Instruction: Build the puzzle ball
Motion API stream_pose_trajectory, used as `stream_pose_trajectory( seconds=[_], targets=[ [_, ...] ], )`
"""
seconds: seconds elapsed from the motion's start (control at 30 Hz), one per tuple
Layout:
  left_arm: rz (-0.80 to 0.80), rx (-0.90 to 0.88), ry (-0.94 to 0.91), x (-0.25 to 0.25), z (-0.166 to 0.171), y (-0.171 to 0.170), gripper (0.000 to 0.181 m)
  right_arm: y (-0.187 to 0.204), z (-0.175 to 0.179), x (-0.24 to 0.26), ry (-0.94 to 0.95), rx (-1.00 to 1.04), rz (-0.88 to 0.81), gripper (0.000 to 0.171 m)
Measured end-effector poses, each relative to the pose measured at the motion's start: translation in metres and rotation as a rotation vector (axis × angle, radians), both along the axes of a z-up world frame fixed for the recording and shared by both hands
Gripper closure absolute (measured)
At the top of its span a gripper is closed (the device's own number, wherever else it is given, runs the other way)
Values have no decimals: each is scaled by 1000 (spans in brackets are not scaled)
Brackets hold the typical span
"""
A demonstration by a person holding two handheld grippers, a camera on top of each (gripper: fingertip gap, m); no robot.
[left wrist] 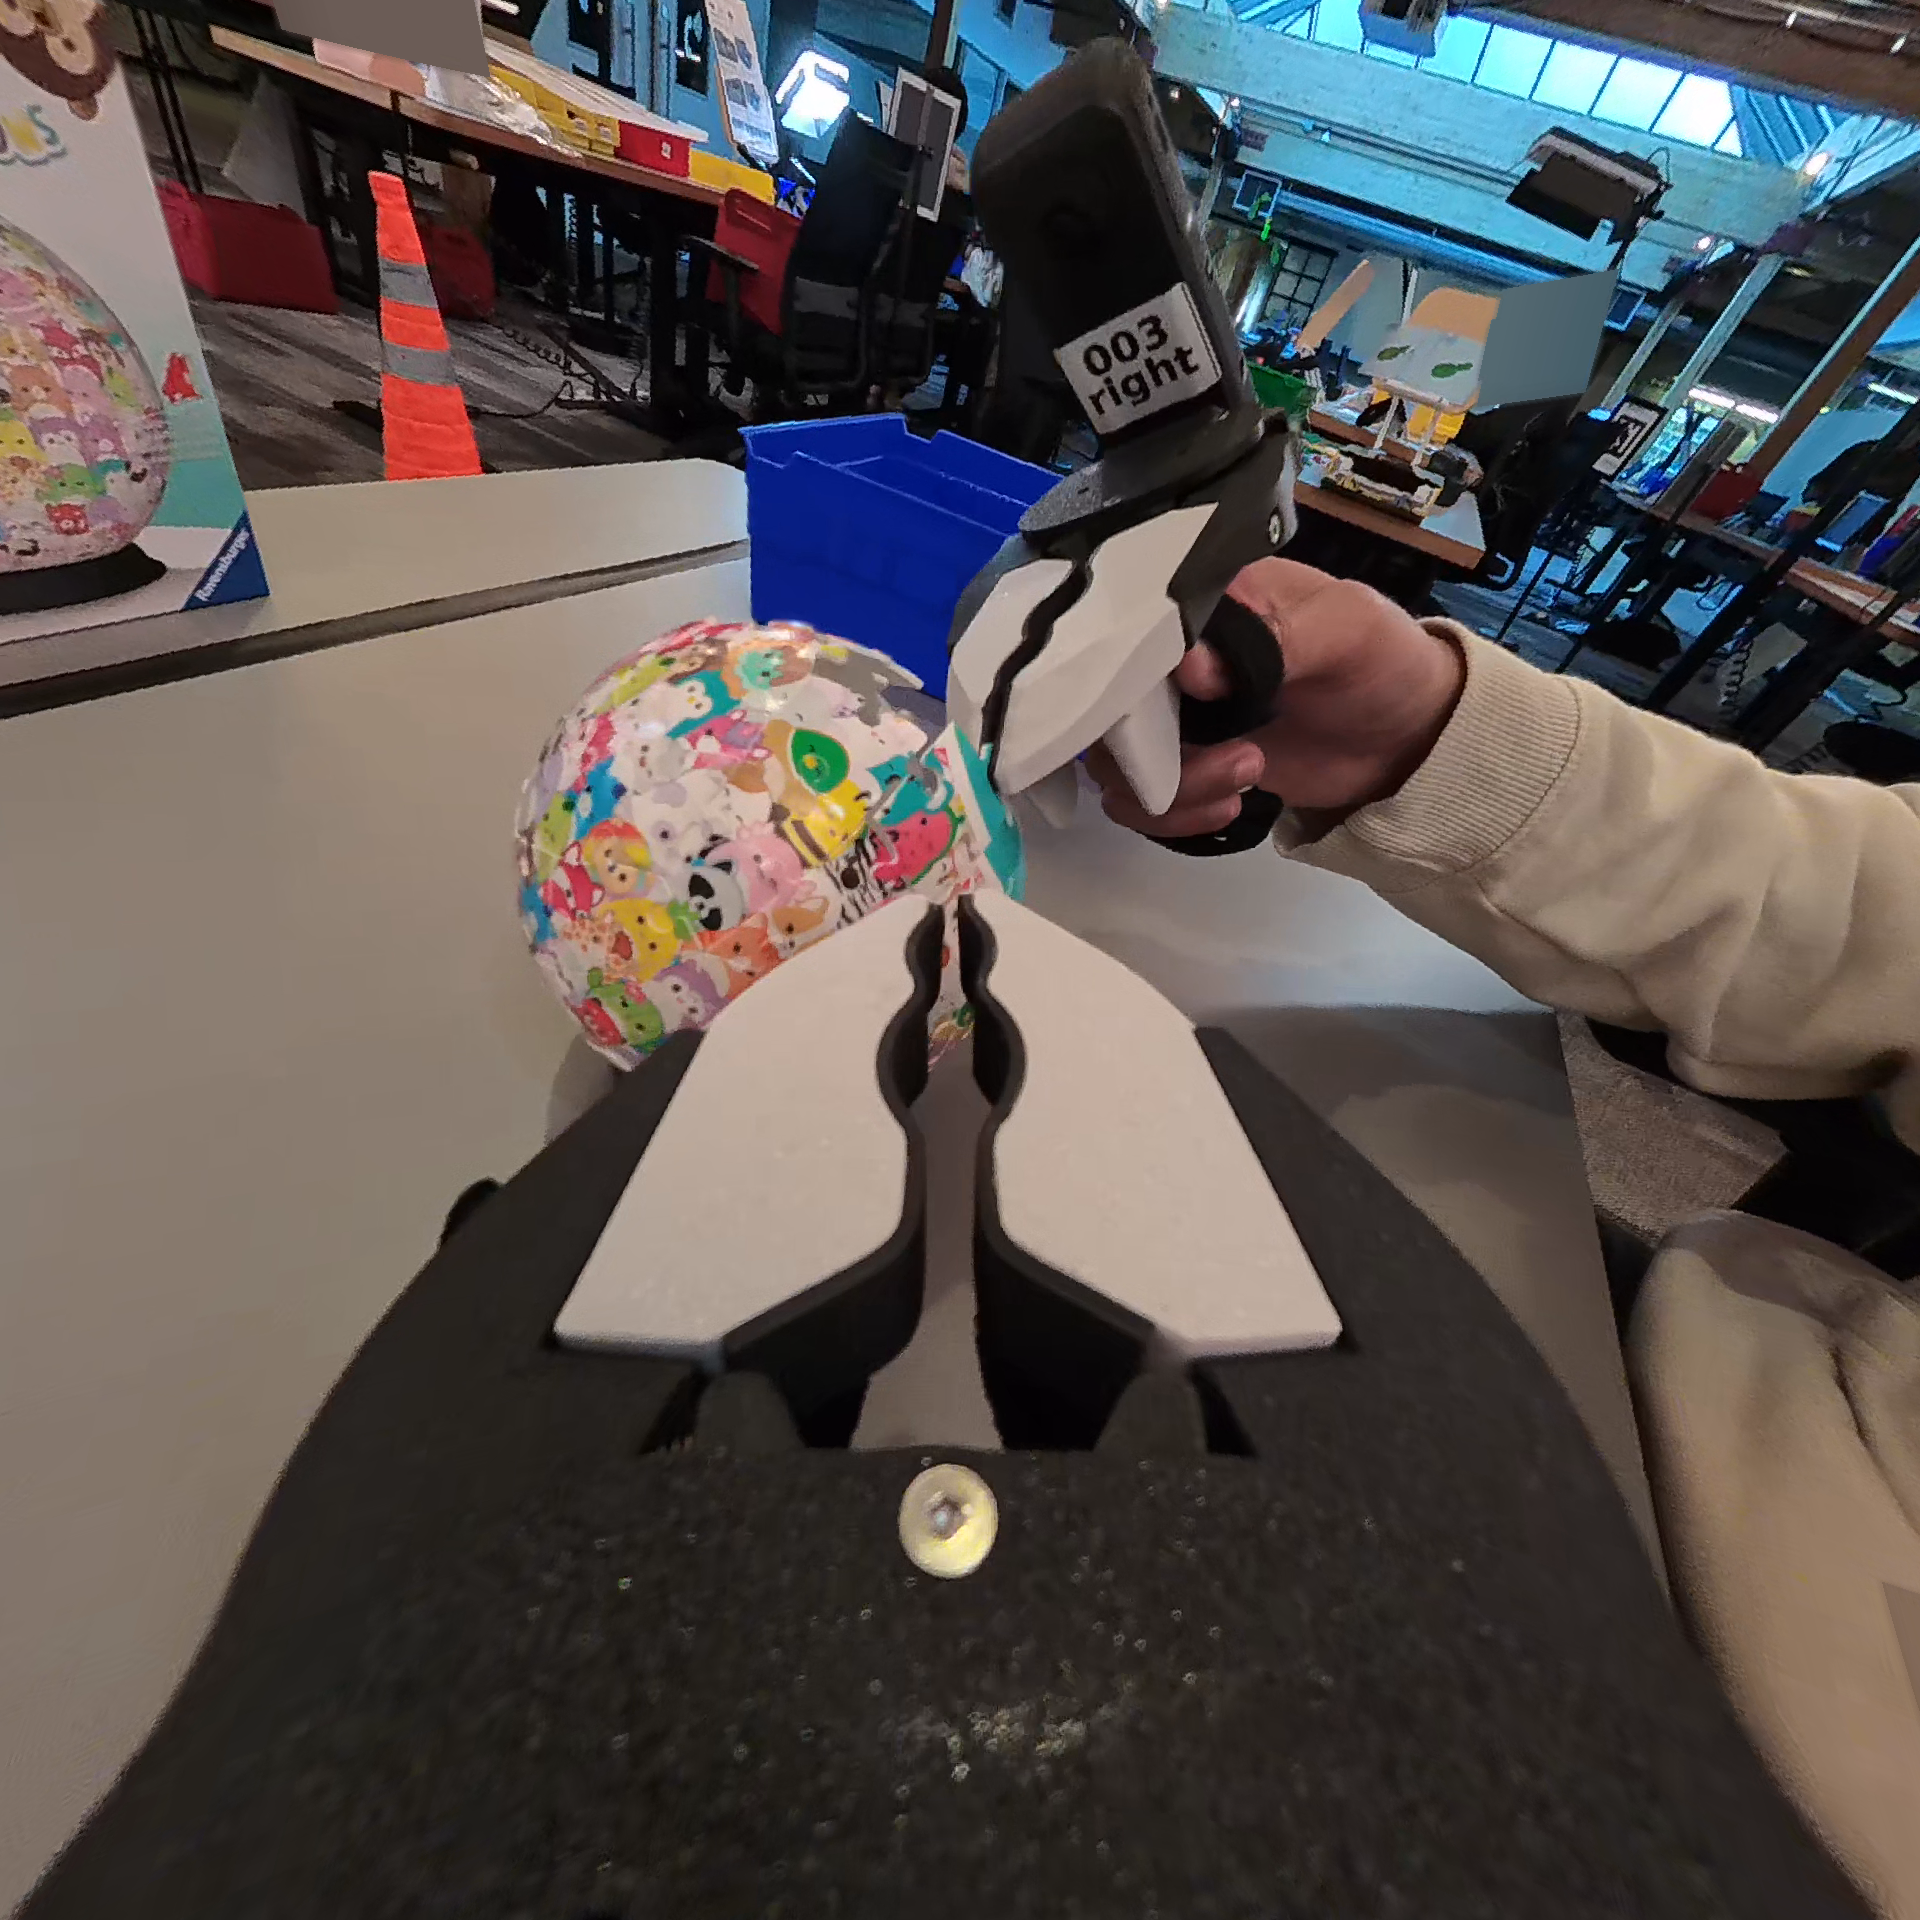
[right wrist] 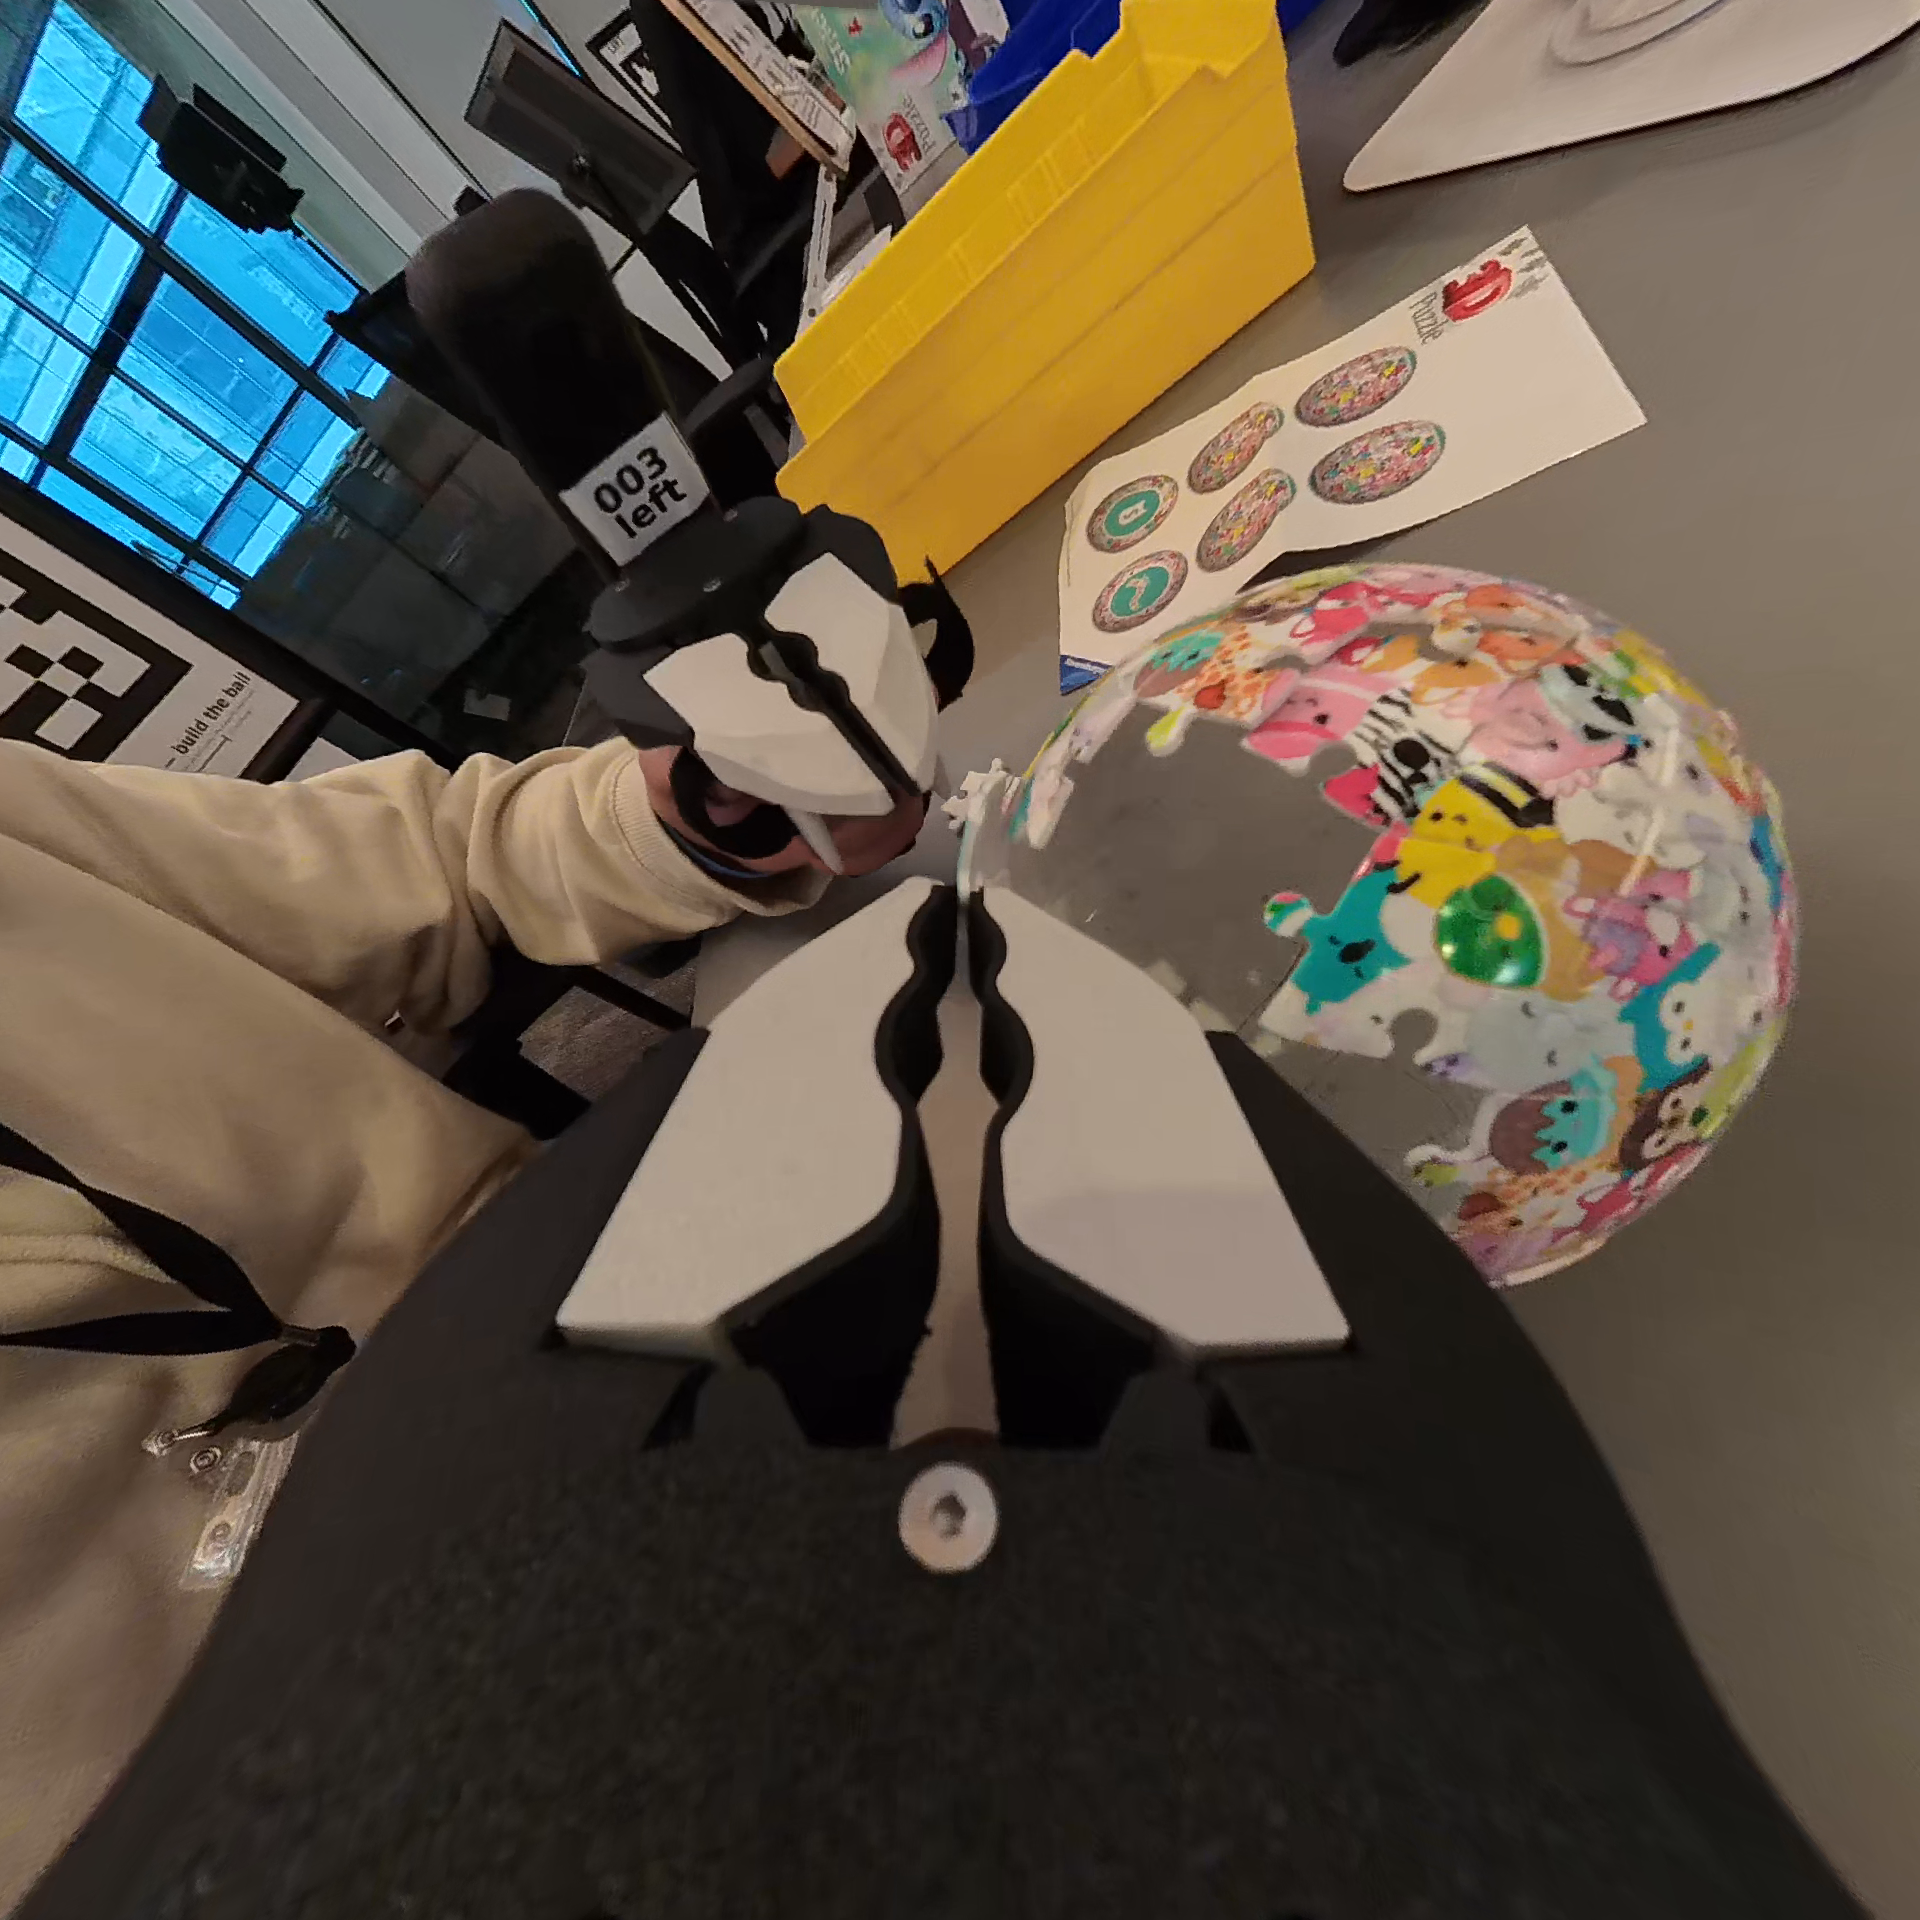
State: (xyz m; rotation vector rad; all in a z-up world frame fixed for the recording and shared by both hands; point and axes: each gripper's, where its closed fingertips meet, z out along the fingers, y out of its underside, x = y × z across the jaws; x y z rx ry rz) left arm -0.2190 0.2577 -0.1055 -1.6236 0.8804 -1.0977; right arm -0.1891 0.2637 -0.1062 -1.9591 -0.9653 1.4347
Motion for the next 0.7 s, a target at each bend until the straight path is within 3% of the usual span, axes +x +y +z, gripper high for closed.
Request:
stream_pose_trajectory(
  seconds=[0.7],
  targets=[
    [51, 128, 122, 11, 8, 14, 179, 2, -6, 1, 13, -49, 6, 167]
  ],
)
